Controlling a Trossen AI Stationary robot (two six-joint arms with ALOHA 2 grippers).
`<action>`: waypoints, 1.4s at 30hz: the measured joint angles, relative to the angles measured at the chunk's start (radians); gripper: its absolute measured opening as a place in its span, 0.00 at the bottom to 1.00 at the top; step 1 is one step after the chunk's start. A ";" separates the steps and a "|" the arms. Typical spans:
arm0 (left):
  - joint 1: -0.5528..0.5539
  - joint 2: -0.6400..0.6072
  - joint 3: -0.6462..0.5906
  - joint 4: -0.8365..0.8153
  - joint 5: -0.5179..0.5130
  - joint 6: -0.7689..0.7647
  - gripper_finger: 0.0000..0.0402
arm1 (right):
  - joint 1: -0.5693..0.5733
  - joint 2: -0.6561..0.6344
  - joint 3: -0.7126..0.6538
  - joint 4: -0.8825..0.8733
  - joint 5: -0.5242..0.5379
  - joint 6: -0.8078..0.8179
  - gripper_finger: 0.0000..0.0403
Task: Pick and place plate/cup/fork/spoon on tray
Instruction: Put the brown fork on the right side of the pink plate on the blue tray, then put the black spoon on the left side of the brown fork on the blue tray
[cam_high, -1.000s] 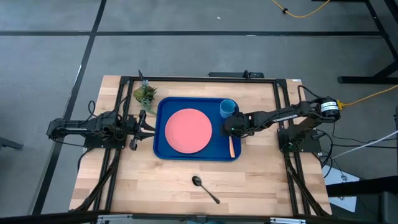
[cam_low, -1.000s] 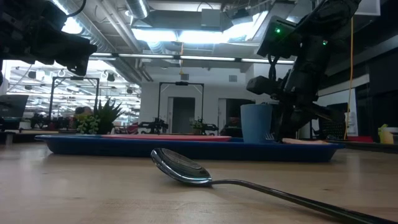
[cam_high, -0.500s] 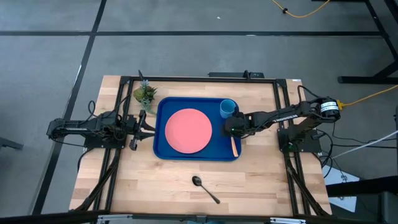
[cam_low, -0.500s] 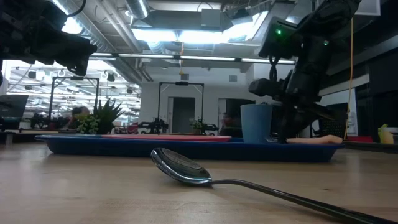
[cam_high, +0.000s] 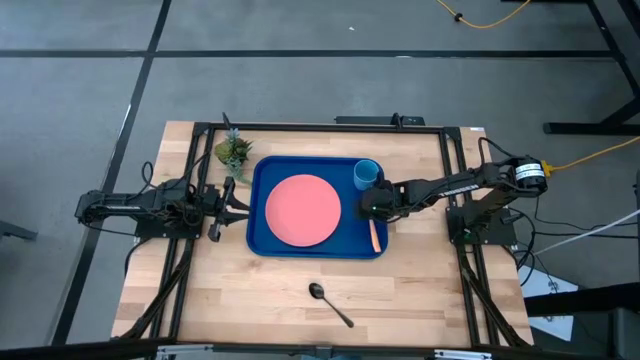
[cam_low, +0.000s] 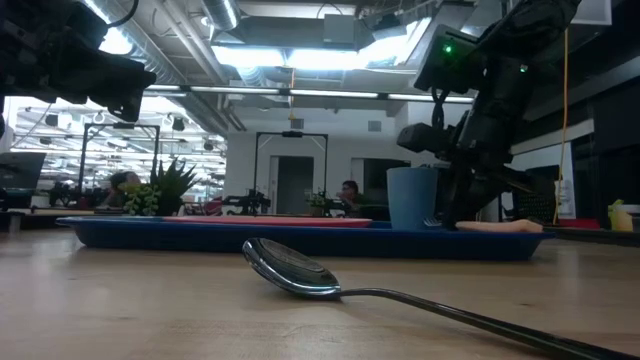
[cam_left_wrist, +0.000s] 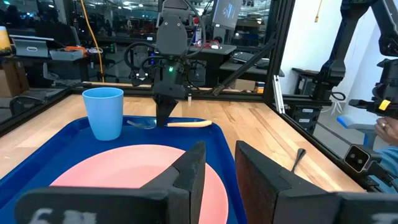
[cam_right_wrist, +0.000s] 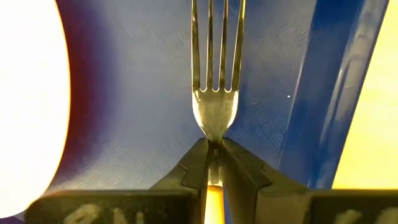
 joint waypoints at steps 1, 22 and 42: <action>0.000 0.000 0.000 0.000 0.000 0.000 0.20 | 0.000 0.000 0.000 -0.001 0.004 0.000 0.11; 0.000 0.000 0.000 0.000 0.000 0.000 0.20 | 0.018 0.001 0.000 -0.002 0.071 0.052 0.23; 0.000 0.000 0.000 0.000 0.000 0.000 0.20 | 0.187 -0.236 0.050 0.230 0.067 -0.561 0.26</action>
